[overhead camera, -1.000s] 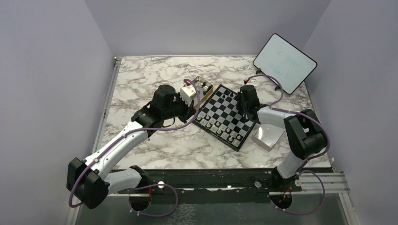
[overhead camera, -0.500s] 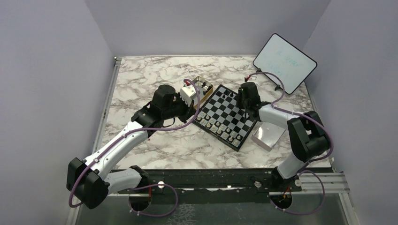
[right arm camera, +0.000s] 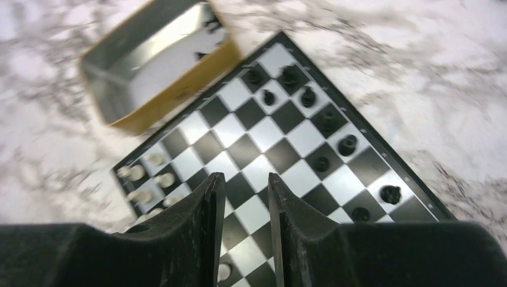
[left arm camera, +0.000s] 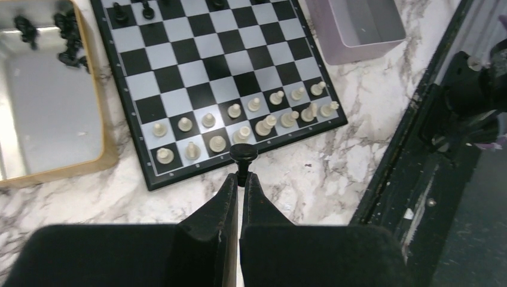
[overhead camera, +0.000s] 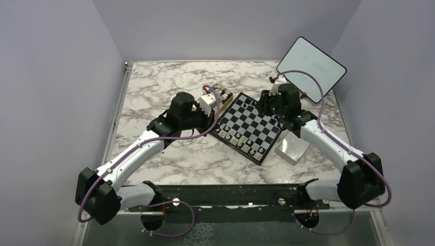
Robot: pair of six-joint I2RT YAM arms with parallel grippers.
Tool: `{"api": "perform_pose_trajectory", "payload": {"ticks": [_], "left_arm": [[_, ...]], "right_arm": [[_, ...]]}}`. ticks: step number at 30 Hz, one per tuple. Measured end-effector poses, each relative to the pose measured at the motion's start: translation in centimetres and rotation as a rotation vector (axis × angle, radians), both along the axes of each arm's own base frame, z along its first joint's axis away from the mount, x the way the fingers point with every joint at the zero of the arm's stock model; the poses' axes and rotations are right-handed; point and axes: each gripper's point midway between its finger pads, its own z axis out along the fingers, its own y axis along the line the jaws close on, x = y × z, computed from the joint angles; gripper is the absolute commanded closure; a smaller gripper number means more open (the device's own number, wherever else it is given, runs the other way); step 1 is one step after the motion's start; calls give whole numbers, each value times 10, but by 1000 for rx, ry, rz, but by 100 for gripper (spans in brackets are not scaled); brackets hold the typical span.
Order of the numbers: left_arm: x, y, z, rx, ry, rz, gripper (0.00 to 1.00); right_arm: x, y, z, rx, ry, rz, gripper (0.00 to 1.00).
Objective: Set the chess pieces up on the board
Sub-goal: Adjust the chess piece.
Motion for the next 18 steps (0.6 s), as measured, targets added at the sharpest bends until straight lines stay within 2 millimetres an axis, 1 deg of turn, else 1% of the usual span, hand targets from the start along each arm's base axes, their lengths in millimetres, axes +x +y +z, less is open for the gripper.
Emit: {"api": "perform_pose_trajectory", "payload": {"ticks": [4,5,7,10,12,15,18], "left_arm": [[-9,-11,-8,-37,100,-34,100],[-13,-14,-12,-47,139,-51,100],[-18,-20,-17,-61,199,-72,100],[-26,-27,-23,-84,287,-99,100],[-31,-31,-22,-102,329,-116,100],[-36,-37,-17,-136,372,-151,100],[-39,-44,-12,-162,412,-185,100]], "right_arm": [[-25,29,42,57,-120,261,60],[-33,37,50,71,-161,334,59],[-53,49,60,97,-231,470,55],[-84,65,67,126,-315,662,47],[-102,75,68,128,-351,777,44],[-123,91,69,113,-396,927,39],[-146,105,65,86,-438,1070,38]]}}
